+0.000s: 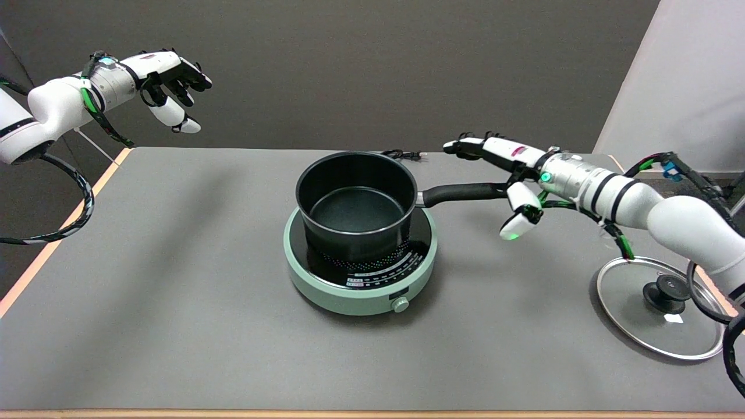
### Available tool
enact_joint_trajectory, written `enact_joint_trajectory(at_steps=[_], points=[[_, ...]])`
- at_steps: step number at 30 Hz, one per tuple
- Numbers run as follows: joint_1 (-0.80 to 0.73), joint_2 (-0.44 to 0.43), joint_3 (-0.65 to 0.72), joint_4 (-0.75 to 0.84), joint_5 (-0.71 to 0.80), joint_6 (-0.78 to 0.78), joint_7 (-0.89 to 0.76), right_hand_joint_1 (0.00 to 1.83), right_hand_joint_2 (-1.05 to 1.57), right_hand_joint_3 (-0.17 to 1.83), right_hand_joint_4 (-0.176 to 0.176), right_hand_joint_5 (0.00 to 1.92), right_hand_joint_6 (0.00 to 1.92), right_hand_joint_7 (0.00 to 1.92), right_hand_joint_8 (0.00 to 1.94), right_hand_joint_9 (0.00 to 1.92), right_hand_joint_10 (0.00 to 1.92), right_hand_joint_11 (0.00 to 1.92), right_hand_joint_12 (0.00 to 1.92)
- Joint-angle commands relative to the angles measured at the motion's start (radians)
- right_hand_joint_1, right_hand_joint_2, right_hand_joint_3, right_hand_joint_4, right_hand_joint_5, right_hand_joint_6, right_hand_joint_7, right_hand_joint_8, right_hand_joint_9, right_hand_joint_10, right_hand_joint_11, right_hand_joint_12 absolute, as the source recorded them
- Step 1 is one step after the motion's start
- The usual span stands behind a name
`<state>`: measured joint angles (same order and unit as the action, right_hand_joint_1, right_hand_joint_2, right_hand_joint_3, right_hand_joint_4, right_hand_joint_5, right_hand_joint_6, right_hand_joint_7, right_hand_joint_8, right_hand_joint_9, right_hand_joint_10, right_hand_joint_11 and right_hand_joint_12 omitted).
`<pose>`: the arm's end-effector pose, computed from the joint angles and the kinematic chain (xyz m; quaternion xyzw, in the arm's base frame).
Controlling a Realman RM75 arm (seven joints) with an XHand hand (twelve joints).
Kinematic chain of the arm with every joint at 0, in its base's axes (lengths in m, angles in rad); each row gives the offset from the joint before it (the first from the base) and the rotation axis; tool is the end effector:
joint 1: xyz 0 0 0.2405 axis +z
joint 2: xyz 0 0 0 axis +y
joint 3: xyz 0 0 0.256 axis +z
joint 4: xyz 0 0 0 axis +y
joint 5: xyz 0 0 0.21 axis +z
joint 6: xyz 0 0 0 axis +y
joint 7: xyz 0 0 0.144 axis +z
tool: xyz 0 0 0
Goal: Place the pot onto the induction cooker.
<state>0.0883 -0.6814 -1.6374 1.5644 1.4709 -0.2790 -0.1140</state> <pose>-0.1825 -0.3625 0.4047 0.7307 -0.2436 0.0749 0.6334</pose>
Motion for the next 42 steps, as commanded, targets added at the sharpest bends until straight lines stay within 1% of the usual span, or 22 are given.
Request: enact_joint_trajectory(at_steps=[1, 3, 4, 7, 8, 10, 11, 12, 14, 16, 22, 26, 30, 35, 38, 42], points=[[-0.148, 0.007, 0.384, -0.009, 0.275, -0.165, 0.316, 1.30, -1.05, 1.54, -0.176, 0.24, 0.24, 0.24, 0.24, 0.24, 0.24, 0.24, 0.24], [-0.160, 0.004, 0.423, -0.040, 0.434, -0.230, 0.308, 1.25, -0.97, 1.13, -0.176, 0.26, 0.26, 0.26, 0.26, 0.26, 0.26, 0.26, 0.26], [-0.164, 0.004, 0.436, -0.056, 0.502, -0.255, 0.299, 1.25, -0.95, 1.09, -0.176, 0.27, 0.27, 0.27, 0.27, 0.27, 0.27, 0.27, 0.27], [-0.184, 0.000, 0.468, -0.130, 0.790, -0.341, 0.191, 1.19, -0.87, 0.90, -0.176, 0.28, 0.28, 0.28, 0.28, 0.28, 0.28, 0.28, 0.28], [-0.194, -0.002, 0.470, -0.163, 0.926, -0.365, 0.123, 1.18, -0.85, 0.85, -0.176, 0.28, 0.28, 0.28, 0.28, 0.28, 0.28, 0.28, 0.28], [-0.214, -0.007, 0.463, -0.210, 1.099, -0.394, -0.002, 1.14, -0.76, 0.81, -0.176, 0.26, 0.26, 0.26, 0.26, 0.26, 0.26, 0.26, 0.26], [-0.228, -0.010, 0.457, -0.231, 1.212, -0.409, -0.072, 1.13, -0.72, 0.77, -0.176, 0.25, 0.25, 0.25, 0.25, 0.25, 0.25, 0.25, 0.25], [-0.238, -0.018, 0.459, -0.247, 1.266, -0.419, -0.125, 1.11, -0.64, 0.63, -0.176, 0.23, 0.23, 0.23, 0.23, 0.23, 0.23, 0.23, 0.23], [-0.257, -0.043, 0.507, -0.278, 1.283, -0.446, -0.209, 1.08, -0.54, 0.56, -0.176, 0.20, 0.20, 0.20, 0.20, 0.20, 0.20, 0.20, 0.20], [-0.279, -0.059, 0.543, -0.300, 1.284, -0.454, -0.234, 1.05, -0.48, 0.56, -0.176, 0.16, 0.16, 0.16, 0.16, 0.16, 0.16, 0.16, 0.16], [-0.343, -0.083, 0.620, -0.370, 1.284, -0.455, -0.233, 0.96, -0.28, 0.43, -0.176, 0.12, 0.12, 0.12, 0.12, 0.12, 0.12, 0.12, 0.12], [-0.346, -0.119, 0.669, -0.439, 1.284, -0.462, -0.229, 0.91, -0.13, 0.38, -0.176, 0.09, 0.09, 0.09, 0.09, 0.09, 0.09, 0.09, 0.09], [-0.315, -0.170, 0.712, -0.535, 1.284, -0.493, -0.229, 0.87, -0.08, 0.38, -0.176, 0.08, 0.08, 0.08, 0.08, 0.08, 0.08, 0.08, 0.08], [-0.267, -0.224, 0.766, -0.639, 1.284, -0.578, -0.229, 0.84, -0.02, 0.41, -0.176, 0.05, 0.05, 0.05, 0.05, 0.05, 0.05, 0.05, 0.05], [-0.262, -0.234, 0.773, -0.658, 1.284, -0.608, -0.231, 0.84, 0.00, 0.41, -0.176, 0.03, 0.03, 0.03, 0.03, 0.03, 0.03, 0.03, 0.03], [-0.262, -0.236, 0.741, -0.640, 1.284, -0.625, -0.239, 0.87, 0.07, 0.43, -0.176, 0.01, 0.01, 0.01, 0.01, 0.01, 0.01, 0.01, 0.01]])
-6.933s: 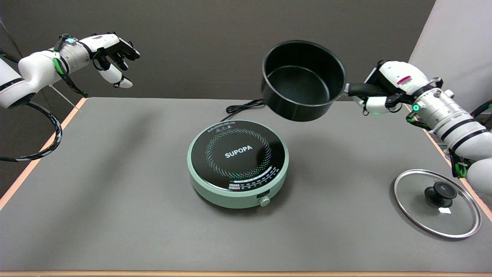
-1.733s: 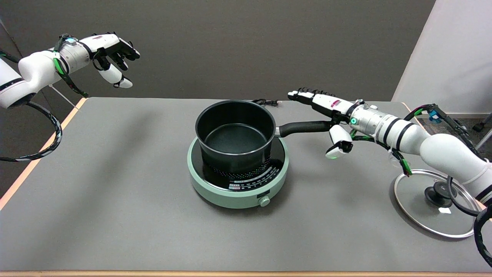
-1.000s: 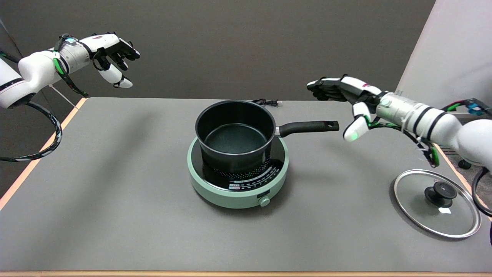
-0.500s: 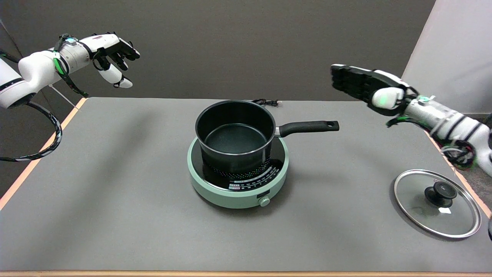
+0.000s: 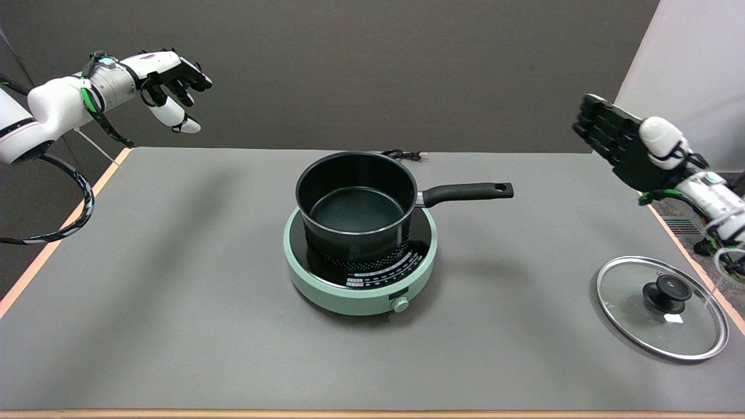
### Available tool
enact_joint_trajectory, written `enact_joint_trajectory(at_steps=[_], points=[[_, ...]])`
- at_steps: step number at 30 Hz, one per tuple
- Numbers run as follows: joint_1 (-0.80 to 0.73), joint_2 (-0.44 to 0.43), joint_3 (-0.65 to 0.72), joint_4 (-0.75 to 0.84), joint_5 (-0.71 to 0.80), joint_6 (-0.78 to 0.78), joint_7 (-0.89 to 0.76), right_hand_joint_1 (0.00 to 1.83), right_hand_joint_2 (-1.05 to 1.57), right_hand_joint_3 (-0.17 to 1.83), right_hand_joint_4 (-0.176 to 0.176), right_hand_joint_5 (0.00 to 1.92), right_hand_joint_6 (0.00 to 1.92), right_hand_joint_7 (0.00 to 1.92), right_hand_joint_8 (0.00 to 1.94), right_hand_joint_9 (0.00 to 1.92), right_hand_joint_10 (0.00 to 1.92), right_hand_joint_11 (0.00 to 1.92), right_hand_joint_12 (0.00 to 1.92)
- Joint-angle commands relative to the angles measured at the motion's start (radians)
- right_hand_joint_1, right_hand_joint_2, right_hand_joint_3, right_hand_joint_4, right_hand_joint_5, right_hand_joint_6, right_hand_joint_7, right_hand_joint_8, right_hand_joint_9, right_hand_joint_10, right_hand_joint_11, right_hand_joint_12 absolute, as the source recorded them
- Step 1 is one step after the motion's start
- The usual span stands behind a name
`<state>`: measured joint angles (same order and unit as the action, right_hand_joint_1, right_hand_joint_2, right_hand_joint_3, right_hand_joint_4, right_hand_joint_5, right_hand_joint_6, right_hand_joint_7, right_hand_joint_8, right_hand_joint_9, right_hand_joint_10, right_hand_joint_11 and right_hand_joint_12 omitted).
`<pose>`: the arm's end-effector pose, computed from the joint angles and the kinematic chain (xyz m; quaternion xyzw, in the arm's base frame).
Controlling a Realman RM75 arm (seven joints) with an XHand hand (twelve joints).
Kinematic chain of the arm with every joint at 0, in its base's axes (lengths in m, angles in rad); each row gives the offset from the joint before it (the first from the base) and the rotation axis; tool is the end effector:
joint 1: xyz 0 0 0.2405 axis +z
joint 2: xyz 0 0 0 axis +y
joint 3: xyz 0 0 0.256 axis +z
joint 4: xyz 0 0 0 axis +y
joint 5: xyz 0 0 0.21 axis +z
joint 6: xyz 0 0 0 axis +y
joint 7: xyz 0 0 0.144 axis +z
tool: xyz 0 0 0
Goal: Place the pot onto the induction cooker.
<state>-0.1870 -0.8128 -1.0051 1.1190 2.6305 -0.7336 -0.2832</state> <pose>-0.1930 -0.2658 0.5560 0.5134 -0.4757 0.5418 0.4654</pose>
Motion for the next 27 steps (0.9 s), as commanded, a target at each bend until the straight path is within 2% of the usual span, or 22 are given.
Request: enact_joint_trajectory(at_steps=[1, 7, 13, 21, 27], points=[[0.013, -0.105, 0.100, -0.191, 0.124, -0.175, -0.070, 0.90, 0.08, 0.44, -0.176, 0.01, 0.01, 0.01, 0.01, 0.01, 0.01, 0.01, 0.01], [0.013, -0.107, 0.077, -0.167, 0.124, -0.166, -0.073, 0.91, 0.19, 0.57, -0.176, 0.05, 0.05, 0.05, 0.05, 0.05, 0.05, 0.05, 0.05], [0.015, -0.111, 0.060, -0.116, 0.124, -0.151, -0.073, 0.91, 0.47, 0.73, -0.176, 0.12, 0.12, 0.12, 0.12, 0.12, 0.12, 0.12, 0.12], [0.015, -0.132, 0.005, -0.063, 0.124, -0.043, -0.074, 0.92, 0.58, 0.83, -0.176, 0.28, 0.28, 0.28, 0.28, 0.28, 0.28, 0.28, 0.28], [0.015, -0.136, -0.018, -0.054, 0.124, -0.023, -0.120, 0.92, 0.62, 0.86, -0.176, 0.37, 0.37, 0.37, 0.37, 0.37, 0.37, 0.37, 0.37]])
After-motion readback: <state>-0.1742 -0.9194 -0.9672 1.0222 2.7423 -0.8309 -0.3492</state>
